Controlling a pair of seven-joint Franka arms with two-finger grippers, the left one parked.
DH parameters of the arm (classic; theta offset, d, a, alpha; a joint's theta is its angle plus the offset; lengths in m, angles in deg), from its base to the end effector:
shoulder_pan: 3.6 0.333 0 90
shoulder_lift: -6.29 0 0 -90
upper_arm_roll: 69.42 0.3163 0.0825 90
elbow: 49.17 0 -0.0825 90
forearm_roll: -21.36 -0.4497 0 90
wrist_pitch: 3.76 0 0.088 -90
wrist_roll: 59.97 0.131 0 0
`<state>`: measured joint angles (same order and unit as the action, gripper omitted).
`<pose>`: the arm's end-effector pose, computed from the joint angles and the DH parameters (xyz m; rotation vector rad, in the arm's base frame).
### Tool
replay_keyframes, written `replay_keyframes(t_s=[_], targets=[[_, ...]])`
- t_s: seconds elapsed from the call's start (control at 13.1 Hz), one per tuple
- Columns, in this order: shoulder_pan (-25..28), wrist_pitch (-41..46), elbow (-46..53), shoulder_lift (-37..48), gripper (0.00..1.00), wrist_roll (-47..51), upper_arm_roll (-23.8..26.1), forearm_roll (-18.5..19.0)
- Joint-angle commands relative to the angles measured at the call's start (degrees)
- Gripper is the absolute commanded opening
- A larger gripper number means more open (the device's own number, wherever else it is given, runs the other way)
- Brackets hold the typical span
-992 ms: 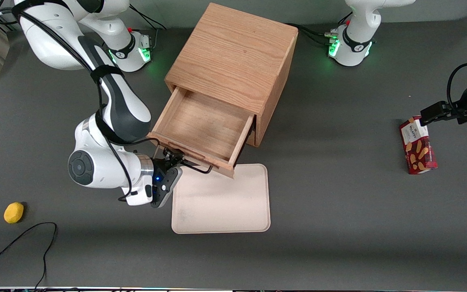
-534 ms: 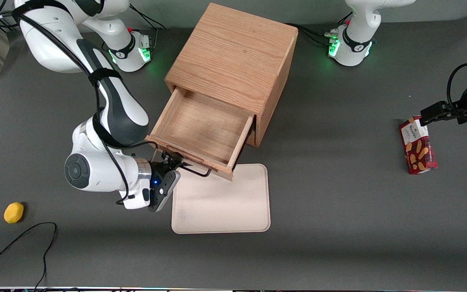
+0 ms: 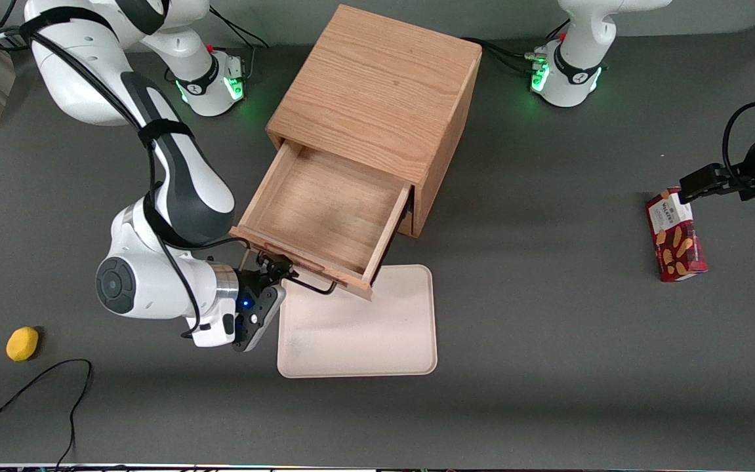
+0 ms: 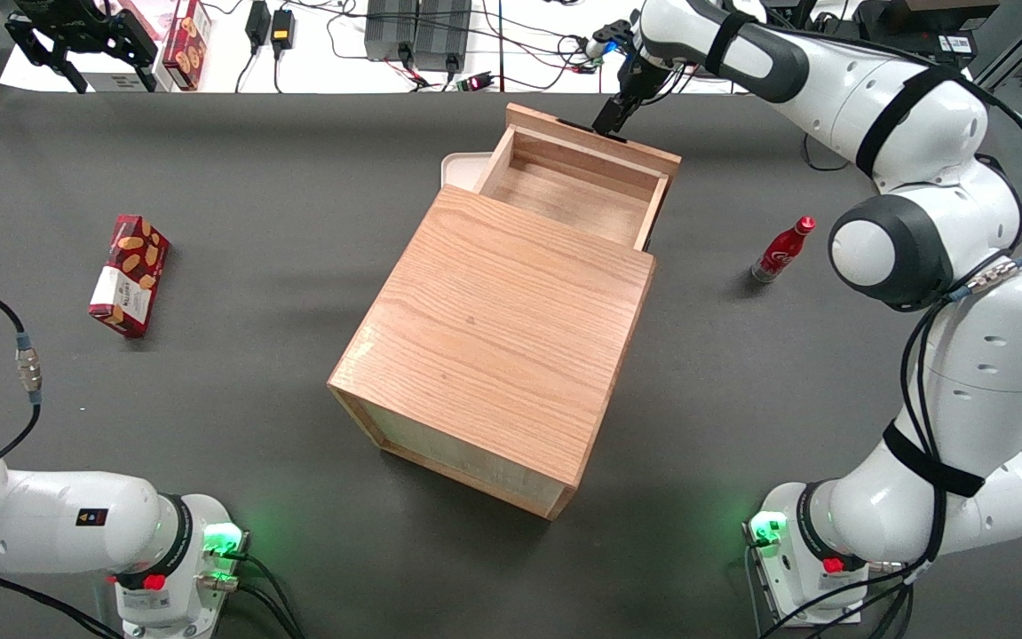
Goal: Open upper drawer
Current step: 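Keep pulling the drawer further out with the right gripper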
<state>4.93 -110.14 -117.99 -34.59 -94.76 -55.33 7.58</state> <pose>0.7488 0.2886 0.3271 -2.4915 -1.1628 -0.0062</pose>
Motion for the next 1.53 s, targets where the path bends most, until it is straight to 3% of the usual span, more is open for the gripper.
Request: replay_keyframes(t_s=[0.0, 1.07, 1.45], targets=[[-0.5, 0.5, 3.3, -2.0, 1.00, -1.2, 0.2, 0.6], [-2.0, 0.3, 4.7, -2.7, 1.00, -0.9, 0.6, -0.2], [-2.0, 0.0, 6.8, -3.4, 1.00, -0.3, 0.6, -2.1]])
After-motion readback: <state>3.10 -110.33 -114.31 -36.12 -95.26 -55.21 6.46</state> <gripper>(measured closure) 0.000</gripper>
